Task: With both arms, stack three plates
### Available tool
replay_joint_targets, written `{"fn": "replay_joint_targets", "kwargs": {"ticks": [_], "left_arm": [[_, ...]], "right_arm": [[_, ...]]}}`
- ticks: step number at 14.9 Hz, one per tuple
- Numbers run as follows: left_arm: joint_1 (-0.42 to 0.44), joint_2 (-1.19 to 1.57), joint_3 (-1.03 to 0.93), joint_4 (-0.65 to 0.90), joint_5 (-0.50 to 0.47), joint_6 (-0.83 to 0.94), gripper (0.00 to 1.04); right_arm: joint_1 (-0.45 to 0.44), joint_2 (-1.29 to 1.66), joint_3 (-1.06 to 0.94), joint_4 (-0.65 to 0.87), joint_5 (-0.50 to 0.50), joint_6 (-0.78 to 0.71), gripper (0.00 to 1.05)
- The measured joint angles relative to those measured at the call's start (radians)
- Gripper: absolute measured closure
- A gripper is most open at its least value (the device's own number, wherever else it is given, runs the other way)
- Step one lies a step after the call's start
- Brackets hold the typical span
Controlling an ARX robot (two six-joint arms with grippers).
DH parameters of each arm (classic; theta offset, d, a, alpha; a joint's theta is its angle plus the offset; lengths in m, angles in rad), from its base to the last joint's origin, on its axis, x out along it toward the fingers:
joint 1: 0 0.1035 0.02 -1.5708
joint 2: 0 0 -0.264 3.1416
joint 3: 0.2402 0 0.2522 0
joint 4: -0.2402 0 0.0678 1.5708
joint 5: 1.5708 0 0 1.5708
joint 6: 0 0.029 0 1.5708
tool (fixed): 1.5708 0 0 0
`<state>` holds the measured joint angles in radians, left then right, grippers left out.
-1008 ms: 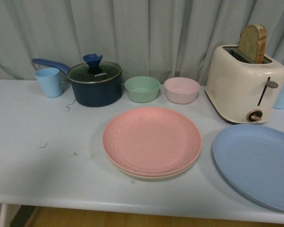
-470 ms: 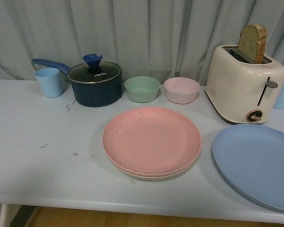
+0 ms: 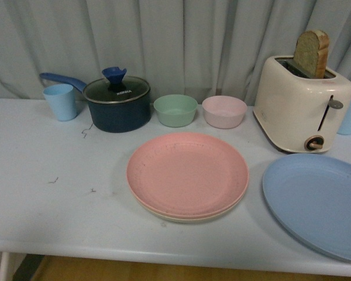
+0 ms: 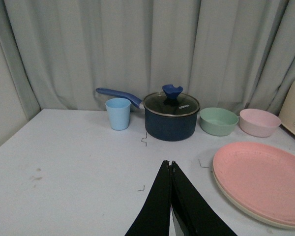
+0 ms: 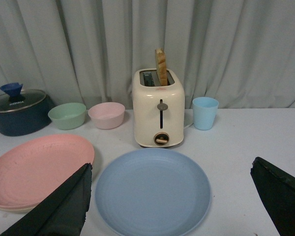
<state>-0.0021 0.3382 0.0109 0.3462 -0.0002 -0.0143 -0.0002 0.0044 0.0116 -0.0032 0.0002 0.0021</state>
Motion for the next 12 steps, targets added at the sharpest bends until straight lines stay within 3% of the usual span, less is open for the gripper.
{"fn": "replay_joint_targets", "kwargs": {"ticks": [8,10,12], "left_arm": [[0.0,-0.164,0.0,-0.169,0.0,0.0,1.03],[0.0,-0.316,0.001,-0.358,0.0,0.0,1.03],[0.0,-0.33,0.001,-0.359,0.002,0.0,1.03]], "right_arm": [[0.0,0.0,0.0,0.0,0.0,0.0,0.06],[0.0,0.0,0.0,0.0,0.0,0.0,0.06],[0.0,0.0,0.0,0.001,0.0,0.0,0.06]]}}
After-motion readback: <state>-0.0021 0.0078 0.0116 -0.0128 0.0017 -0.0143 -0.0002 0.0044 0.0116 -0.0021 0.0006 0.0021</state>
